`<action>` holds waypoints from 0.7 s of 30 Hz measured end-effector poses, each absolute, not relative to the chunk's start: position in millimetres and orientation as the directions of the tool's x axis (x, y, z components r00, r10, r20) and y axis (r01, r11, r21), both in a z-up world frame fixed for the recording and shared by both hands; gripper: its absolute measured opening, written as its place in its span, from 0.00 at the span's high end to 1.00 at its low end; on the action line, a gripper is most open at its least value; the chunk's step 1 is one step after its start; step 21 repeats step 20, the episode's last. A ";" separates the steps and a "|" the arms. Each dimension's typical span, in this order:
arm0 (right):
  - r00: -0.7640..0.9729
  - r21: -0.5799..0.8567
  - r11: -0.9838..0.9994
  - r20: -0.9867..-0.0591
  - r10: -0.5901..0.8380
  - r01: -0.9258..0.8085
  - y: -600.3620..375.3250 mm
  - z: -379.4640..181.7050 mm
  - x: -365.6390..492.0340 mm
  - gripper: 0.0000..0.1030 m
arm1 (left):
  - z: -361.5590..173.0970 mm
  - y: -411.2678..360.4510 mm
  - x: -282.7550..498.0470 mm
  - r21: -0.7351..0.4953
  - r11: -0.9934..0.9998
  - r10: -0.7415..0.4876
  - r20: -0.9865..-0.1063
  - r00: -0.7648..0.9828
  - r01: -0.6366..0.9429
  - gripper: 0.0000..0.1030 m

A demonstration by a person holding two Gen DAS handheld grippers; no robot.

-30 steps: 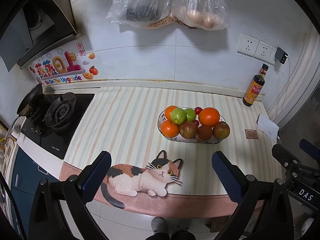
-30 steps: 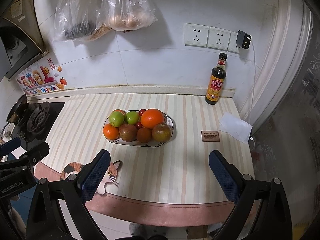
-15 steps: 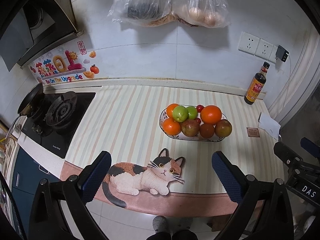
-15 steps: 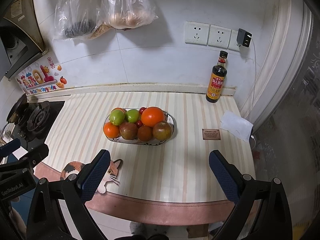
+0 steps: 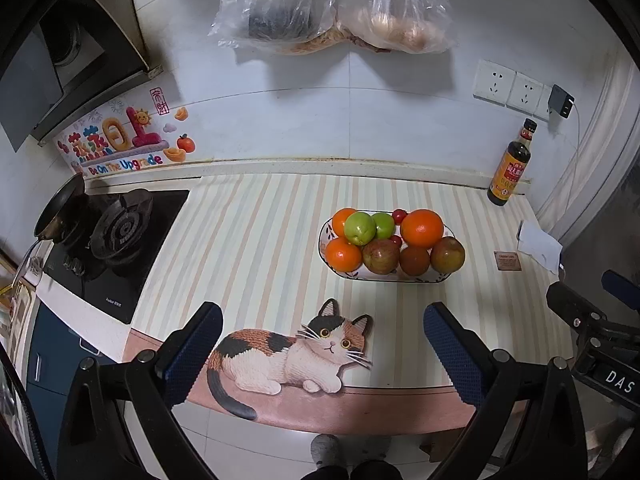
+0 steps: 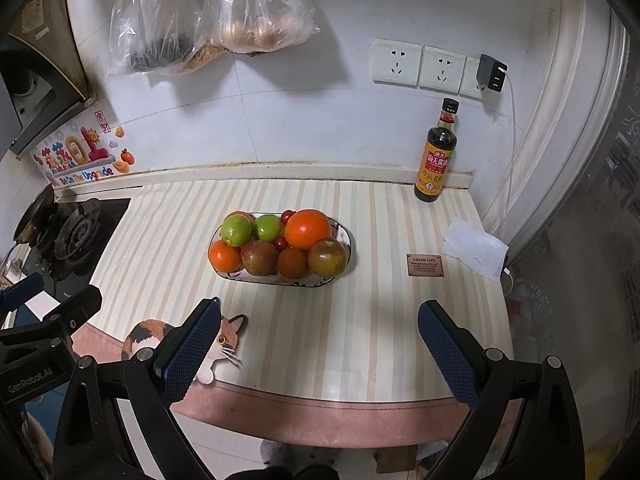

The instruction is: Organize fruits

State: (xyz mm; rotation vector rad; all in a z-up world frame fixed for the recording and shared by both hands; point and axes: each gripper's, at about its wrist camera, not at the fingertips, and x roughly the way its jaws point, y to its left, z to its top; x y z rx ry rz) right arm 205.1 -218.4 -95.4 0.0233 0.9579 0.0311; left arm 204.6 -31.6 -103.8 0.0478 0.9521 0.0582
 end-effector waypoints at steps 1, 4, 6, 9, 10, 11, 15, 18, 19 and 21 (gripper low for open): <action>0.574 0.035 0.999 -0.818 0.038 -0.016 -218.2 -95.5 205.5 0.02 | -103.4 -32.2 204.9 0.066 0.997 0.070 -0.813 0.578 -0.028 0.00; 0.573 0.035 0.999 -0.819 0.038 -0.016 -218.6 -95.8 206.6 0.02 | -103.1 -32.7 205.5 0.066 0.997 0.070 -0.812 0.579 -0.028 0.00; 0.572 0.036 0.999 -0.819 0.038 -0.016 -219.3 -96.0 207.1 0.02 | -103.0 -32.7 205.7 0.066 0.997 0.069 -0.813 0.579 -0.027 0.00; 0.573 0.034 0.999 -0.819 0.037 -0.016 -219.4 -95.8 207.2 0.02 | -103.0 -32.8 206.2 0.066 0.997 0.069 -0.813 0.578 -0.027 0.00; 0.571 0.036 0.999 -0.820 0.038 -0.016 -219.3 -96.2 207.1 0.02 | -102.7 -32.7 206.0 0.066 0.997 0.069 -0.813 0.578 -0.027 0.00; 0.571 0.037 0.999 -0.820 0.039 -0.015 -219.5 -96.8 206.7 0.02 | -102.8 -32.7 206.1 0.066 0.997 0.070 -0.812 0.579 -0.028 0.00; 0.568 0.037 0.999 -0.822 0.039 -0.015 -220.0 -98.0 206.6 0.02 | -102.8 -33.0 206.4 0.063 0.998 0.068 -0.814 0.577 -0.028 0.00; 0.566 0.035 0.999 -0.823 0.036 -0.012 -221.0 -99.1 206.7 0.02 | -101.0 -35.0 208.5 0.067 0.997 0.069 -0.810 0.583 -0.025 0.00; 0.565 0.036 0.999 -0.824 0.036 -0.011 -221.4 -99.4 206.7 0.02 | -100.1 -35.7 209.9 0.066 0.998 0.067 -0.810 0.583 -0.024 0.00; 0.565 0.036 0.999 -0.824 0.036 -0.010 -221.5 -99.0 206.9 0.02 | -99.4 -36.1 211.0 0.063 0.998 0.065 -0.810 0.583 -0.024 0.00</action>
